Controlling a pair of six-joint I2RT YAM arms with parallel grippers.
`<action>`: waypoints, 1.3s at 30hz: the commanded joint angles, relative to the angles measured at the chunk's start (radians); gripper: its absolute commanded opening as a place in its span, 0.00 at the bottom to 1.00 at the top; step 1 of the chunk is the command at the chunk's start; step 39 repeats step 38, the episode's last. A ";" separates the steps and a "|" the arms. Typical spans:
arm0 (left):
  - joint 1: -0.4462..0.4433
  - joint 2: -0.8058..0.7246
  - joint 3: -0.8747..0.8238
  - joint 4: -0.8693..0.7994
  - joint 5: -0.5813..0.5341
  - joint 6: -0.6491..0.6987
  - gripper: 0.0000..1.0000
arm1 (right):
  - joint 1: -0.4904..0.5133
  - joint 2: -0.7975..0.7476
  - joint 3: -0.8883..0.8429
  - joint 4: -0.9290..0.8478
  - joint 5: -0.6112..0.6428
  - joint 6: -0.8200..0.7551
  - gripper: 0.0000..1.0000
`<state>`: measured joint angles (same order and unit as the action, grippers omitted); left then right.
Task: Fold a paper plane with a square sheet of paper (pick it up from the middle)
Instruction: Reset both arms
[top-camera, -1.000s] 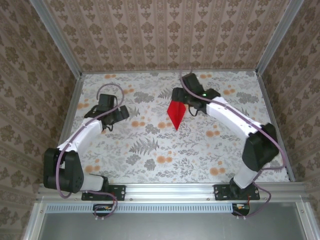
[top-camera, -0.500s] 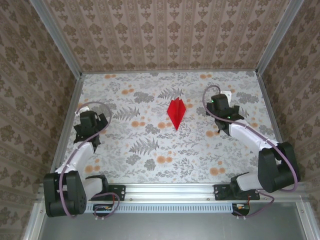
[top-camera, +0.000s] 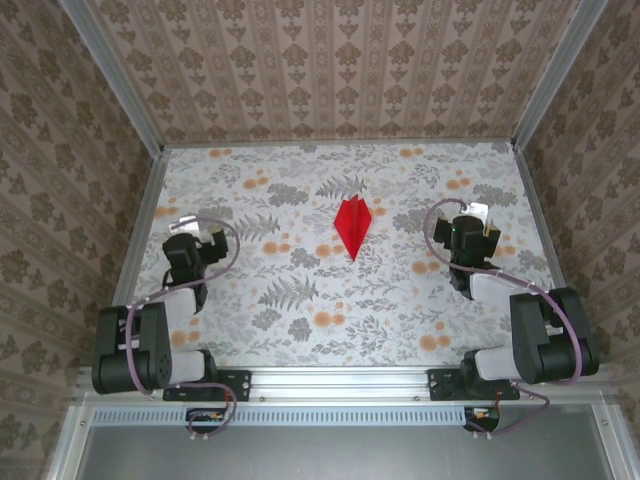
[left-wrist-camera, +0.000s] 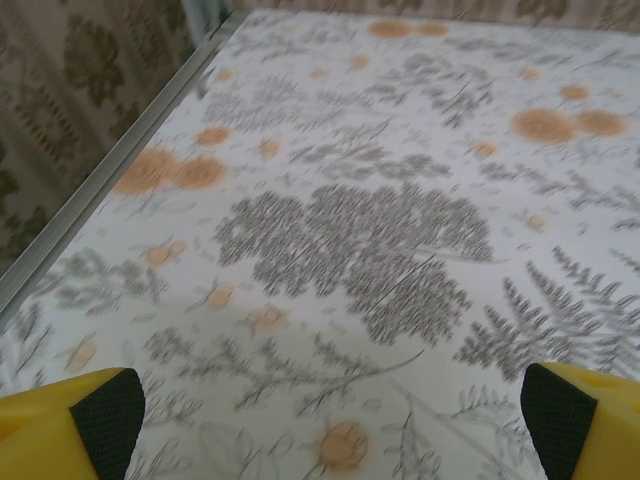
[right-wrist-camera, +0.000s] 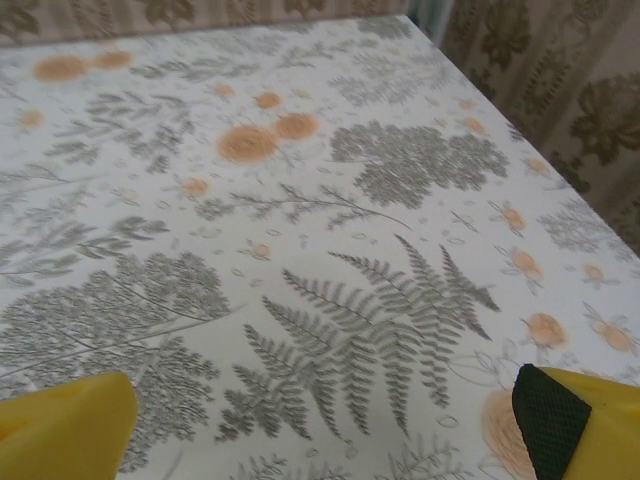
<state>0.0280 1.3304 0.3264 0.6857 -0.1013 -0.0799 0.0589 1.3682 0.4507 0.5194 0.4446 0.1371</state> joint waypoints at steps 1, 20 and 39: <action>0.020 0.090 -0.030 0.269 0.089 0.046 1.00 | -0.027 0.015 -0.056 0.243 -0.113 -0.021 1.00; -0.065 0.208 0.061 0.209 -0.046 0.109 1.00 | -0.022 0.167 -0.069 0.395 -0.225 -0.070 1.00; -0.072 0.210 0.070 0.196 -0.042 0.117 1.00 | -0.022 0.166 -0.075 0.403 -0.231 -0.072 1.00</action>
